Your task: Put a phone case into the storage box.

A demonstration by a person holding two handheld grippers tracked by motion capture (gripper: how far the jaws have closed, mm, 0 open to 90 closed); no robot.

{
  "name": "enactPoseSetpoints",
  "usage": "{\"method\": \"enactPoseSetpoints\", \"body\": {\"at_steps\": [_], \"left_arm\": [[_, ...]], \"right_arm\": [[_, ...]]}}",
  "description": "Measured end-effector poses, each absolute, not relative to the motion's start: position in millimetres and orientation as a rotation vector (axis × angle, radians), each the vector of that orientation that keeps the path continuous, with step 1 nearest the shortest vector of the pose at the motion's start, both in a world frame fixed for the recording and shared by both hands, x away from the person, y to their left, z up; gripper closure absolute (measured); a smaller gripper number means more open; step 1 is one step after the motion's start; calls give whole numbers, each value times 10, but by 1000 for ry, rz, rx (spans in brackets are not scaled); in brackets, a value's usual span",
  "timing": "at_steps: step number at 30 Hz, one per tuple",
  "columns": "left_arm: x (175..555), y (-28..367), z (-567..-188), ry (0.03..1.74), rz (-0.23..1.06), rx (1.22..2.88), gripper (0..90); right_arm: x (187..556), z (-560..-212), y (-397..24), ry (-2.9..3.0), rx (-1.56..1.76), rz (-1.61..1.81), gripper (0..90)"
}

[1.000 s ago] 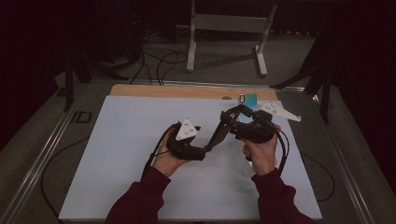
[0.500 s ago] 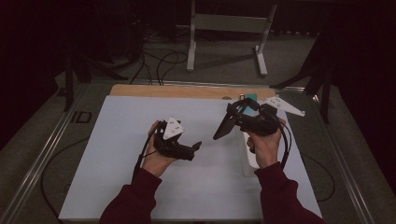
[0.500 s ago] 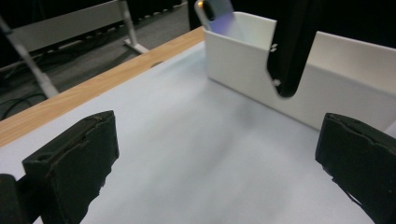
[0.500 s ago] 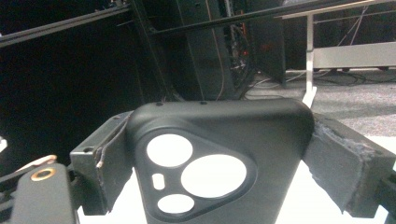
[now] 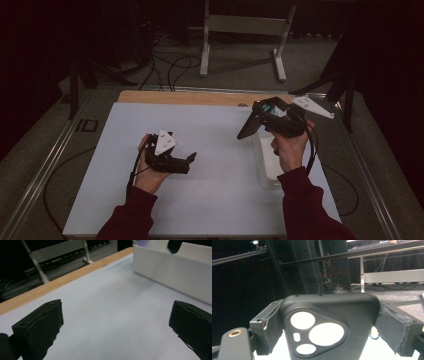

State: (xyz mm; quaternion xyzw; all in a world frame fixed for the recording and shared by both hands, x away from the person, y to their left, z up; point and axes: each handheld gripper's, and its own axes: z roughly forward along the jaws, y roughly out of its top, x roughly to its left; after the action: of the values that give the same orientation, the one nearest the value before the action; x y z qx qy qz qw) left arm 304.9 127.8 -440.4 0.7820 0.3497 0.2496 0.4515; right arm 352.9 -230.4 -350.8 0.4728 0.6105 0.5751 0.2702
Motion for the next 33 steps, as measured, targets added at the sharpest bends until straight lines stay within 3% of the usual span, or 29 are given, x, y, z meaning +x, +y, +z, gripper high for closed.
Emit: {"method": "enactPoseSetpoints", "body": {"at_steps": [33], "left_arm": [[2720,1968,-4620,1017,717,1865,0]], "right_arm": [[3906,-3666,-2477,1516,1357,1294,137]]}}
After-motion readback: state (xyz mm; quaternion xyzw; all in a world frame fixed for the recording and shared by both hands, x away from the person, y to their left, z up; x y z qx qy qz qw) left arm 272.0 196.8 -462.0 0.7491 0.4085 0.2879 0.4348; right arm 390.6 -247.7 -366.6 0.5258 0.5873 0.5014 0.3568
